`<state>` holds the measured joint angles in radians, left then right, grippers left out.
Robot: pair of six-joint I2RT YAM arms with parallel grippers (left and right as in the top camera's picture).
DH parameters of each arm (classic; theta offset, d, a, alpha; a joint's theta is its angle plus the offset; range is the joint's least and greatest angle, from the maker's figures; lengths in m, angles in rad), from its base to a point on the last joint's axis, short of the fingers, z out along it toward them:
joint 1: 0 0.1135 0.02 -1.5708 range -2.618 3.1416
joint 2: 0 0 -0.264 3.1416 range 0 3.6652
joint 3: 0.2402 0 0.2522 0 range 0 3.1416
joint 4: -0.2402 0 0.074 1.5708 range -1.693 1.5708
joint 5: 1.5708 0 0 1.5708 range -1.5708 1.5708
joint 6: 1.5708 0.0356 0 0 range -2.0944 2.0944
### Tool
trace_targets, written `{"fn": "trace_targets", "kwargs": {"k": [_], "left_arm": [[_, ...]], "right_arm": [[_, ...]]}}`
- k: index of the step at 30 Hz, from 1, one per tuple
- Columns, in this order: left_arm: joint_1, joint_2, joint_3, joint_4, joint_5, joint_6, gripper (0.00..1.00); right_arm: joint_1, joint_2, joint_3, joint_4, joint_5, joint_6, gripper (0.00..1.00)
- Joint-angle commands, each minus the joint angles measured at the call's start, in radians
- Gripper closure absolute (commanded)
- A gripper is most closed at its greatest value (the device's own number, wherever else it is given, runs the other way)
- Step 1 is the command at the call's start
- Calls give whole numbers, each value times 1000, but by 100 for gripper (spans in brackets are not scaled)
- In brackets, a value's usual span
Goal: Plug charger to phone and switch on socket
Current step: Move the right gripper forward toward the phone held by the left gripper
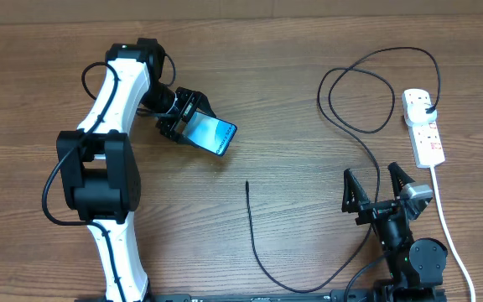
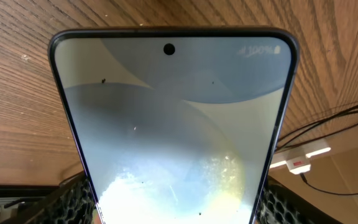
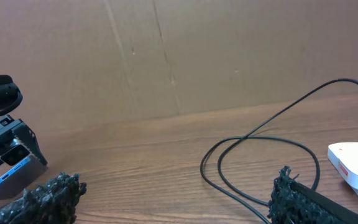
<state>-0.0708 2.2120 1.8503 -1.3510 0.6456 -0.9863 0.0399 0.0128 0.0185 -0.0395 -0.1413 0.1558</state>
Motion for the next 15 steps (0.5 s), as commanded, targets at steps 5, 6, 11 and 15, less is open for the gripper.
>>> {"fn": "trace_targets", "kwargs": {"k": [5, 6, 11, 15], "left_arm": [[-5, -45, 26, -6, 8, 21, 96], [-6, -45, 26, -6, 8, 22, 96], [-11, -45, 26, -3, 8, 21, 96], [-9, -45, 26, -3, 9, 21, 96]], "right_arm": [[4, -8, 68, -61, 10, -8, 0], [4, -5, 86, -72, 10, -13, 0], [4, 90, 236, -168, 23, -72, 0], [4, 227, 342, -213, 25, -83, 0]]}}
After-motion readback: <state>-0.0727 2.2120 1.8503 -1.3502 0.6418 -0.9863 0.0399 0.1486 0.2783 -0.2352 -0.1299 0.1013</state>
